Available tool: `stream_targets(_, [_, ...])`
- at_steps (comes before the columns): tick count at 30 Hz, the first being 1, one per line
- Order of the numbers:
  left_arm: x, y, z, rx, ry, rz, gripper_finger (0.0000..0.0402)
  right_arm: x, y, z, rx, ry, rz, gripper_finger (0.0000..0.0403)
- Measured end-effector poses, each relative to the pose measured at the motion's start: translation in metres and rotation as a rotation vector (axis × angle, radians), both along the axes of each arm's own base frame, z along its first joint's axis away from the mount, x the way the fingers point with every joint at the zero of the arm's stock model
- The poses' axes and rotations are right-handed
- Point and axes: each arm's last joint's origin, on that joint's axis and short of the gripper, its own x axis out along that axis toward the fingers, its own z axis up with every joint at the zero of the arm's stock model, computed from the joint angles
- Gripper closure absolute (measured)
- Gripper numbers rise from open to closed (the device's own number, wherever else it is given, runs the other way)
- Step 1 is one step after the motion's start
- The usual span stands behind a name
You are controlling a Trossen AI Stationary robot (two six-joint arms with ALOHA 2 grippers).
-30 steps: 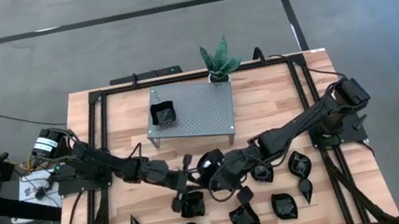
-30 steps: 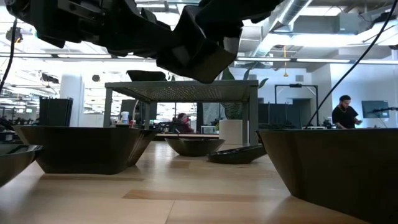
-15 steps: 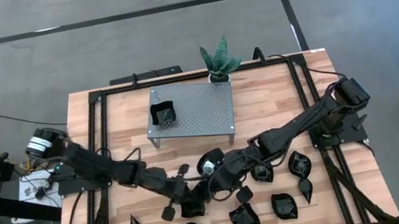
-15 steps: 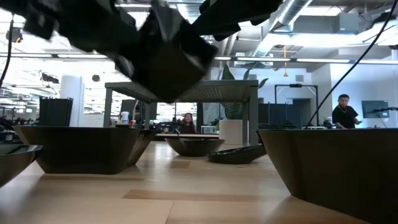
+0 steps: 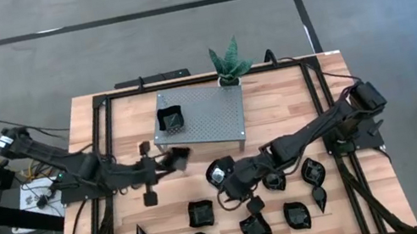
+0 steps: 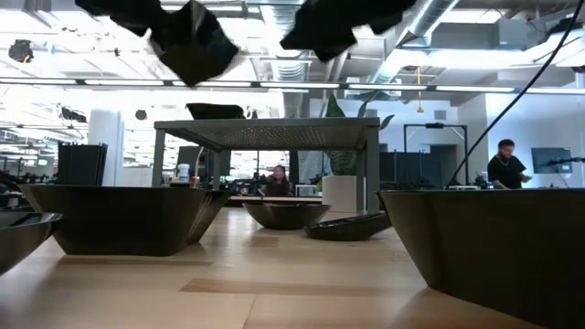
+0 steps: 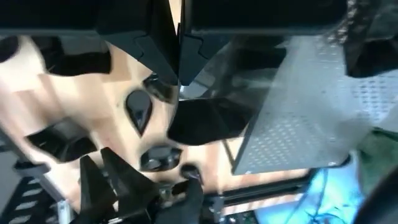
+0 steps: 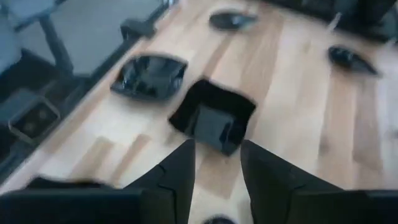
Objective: Pick & Place Mini shaped plates
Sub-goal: Stack the black distorted square plate on top of the black distorted square plates on the shelf
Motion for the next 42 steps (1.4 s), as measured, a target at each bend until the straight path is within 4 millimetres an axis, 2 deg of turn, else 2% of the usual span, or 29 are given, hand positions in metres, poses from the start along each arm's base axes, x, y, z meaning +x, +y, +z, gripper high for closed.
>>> stream_targets(4, [0.01, -0.003, -0.01, -0.049, 0.078, -0.102, 0.0395, 0.001, -0.006, 0.0, -0.139, -0.038, -0.089, 0.0277])
stream_targets(6, [0.015, -0.002, -0.018, 0.011, 0.115, -0.079, 0.0394, 0.003, -0.009, 0.001, -0.181, -0.062, -0.133, 0.0272])
stream_targets(11, [0.023, 0.004, -0.022, 0.061, 0.122, -0.013, 0.0395, 0.004, -0.011, 0.001, -0.181, -0.062, -0.151, 0.0247])
stream_targets(16, [0.019, 0.007, -0.013, 0.048, 0.074, -0.008, 0.0392, 0.001, -0.007, 0.0, -0.271, -0.069, -0.194, 0.0216])
stream_targets(20, [0.013, 0.01, 0.006, 0.109, -0.006, 0.01, 0.0391, -0.002, -0.006, 0.0, -0.389, -0.075, -0.315, 0.0198])
stream_targets(24, [0.008, 0.023, 0.017, 0.203, -0.056, 0.144, 0.039, -0.007, -0.006, -0.002, -0.494, -0.061, -0.408, 0.0191])
stream_targets(29, [0.011, 0.044, 0.018, 0.26, -0.051, 0.317, 0.0394, -0.007, -0.006, -0.003, -0.504, -0.054, -0.412, 0.0193])
stream_targets(35, [0.017, 0.067, 0.006, 0.266, 0.0, 0.432, 0.0391, -0.007, -0.007, -0.003, -0.503, -0.052, -0.415, 0.0199])
stream_targets(38, [0.018, 0.072, -0.008, 0.255, 0.047, 0.466, 0.0394, -0.007, -0.007, -0.003, -0.504, -0.05, -0.414, 0.0199])
stream_targets(42, [0.021, 0.074, -0.017, 0.253, 0.051, 0.476, 0.0391, -0.007, -0.007, -0.003, -0.502, -0.051, -0.415, 0.0197])
